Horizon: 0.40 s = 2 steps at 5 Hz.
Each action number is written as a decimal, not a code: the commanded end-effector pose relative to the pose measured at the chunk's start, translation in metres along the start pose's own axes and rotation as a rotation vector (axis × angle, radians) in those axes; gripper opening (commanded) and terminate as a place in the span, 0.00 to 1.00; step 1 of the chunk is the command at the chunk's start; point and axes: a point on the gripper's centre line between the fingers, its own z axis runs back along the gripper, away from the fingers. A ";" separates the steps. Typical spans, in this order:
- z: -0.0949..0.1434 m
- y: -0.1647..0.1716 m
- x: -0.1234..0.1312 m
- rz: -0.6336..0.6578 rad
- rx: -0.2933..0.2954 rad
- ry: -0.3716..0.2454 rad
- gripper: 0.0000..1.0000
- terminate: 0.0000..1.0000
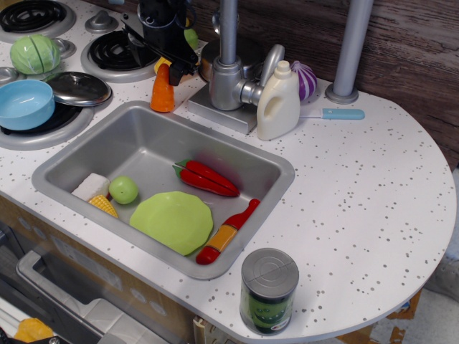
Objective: Put carrot on plate
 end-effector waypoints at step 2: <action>-0.012 0.003 -0.005 0.058 -0.035 -0.032 0.00 0.00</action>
